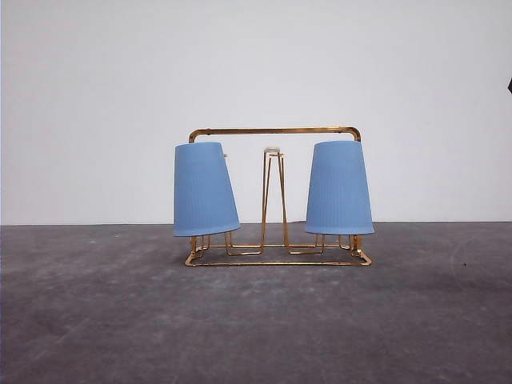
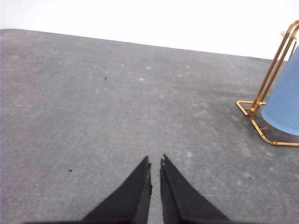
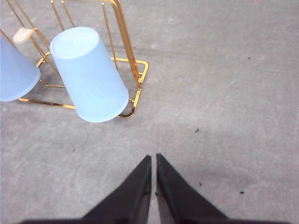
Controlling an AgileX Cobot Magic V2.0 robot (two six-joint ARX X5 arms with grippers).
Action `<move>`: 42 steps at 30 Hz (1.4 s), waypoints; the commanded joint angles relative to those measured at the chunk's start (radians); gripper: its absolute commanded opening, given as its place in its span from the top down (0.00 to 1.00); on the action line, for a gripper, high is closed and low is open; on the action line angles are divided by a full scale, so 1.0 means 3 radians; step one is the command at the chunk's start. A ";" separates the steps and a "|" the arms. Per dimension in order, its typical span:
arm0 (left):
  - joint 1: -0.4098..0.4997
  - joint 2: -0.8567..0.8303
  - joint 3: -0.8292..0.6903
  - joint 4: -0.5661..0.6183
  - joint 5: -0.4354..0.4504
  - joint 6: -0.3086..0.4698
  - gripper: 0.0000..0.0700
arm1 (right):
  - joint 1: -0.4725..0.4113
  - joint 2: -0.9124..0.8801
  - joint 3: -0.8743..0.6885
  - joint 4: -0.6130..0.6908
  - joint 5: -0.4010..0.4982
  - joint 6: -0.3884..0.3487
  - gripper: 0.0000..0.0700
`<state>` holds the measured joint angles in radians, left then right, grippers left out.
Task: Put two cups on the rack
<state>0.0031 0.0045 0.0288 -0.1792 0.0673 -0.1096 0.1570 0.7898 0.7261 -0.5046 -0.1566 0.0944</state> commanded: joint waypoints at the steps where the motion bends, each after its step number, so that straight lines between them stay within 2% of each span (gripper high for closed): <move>1: 0.0007 -0.0005 -0.0052 -0.0022 -0.0004 -0.0015 0.98 | 0.0008 0.0019 0.0027 0.0035 0.0001 0.0034 0.98; 9: -0.0098 -0.0005 -0.0051 -0.0020 -0.0025 -0.0027 0.98 | 0.0008 0.0019 0.0027 0.0035 0.0001 0.0034 0.98; 22: -0.0101 -0.0002 -0.0050 -0.0024 -0.0025 -0.0027 0.98 | 0.0008 0.0019 0.0027 0.0036 0.0000 0.0034 0.98; 24: -0.0101 -0.0002 -0.0050 -0.0024 -0.0025 -0.0027 0.98 | 0.0008 0.0008 0.0027 0.0030 0.0014 -0.0036 0.98; 26: -0.0101 -0.0002 -0.0050 -0.0024 -0.0025 -0.0027 0.98 | -0.0036 -0.0109 -0.0018 0.0005 0.0147 -0.0338 0.98; 28: -0.0101 -0.0002 -0.0050 -0.0024 -0.0026 -0.0027 0.98 | -0.0073 -0.0317 -0.0184 0.0071 0.0208 -0.0473 0.98; 31: -0.0101 -0.0002 -0.0050 -0.0024 -0.0026 -0.0027 0.98 | -0.0150 -0.0761 -0.0650 0.0433 0.0215 -0.0571 0.98; 36: -0.0101 -0.0002 -0.0050 -0.0024 -0.0027 -0.0027 0.98 | -0.0336 -0.1753 -0.1622 0.1095 0.0212 -0.0599 0.98; 42: -0.0101 -0.0002 -0.0050 -0.0024 -0.0027 -0.0027 0.98 | -0.0348 -0.2573 -0.2270 0.1156 0.0212 -0.0596 0.98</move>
<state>-0.0284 0.0051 0.0288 -0.1796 0.0584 -0.1173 0.0515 0.0374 0.0517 -0.1735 -0.0937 -0.0774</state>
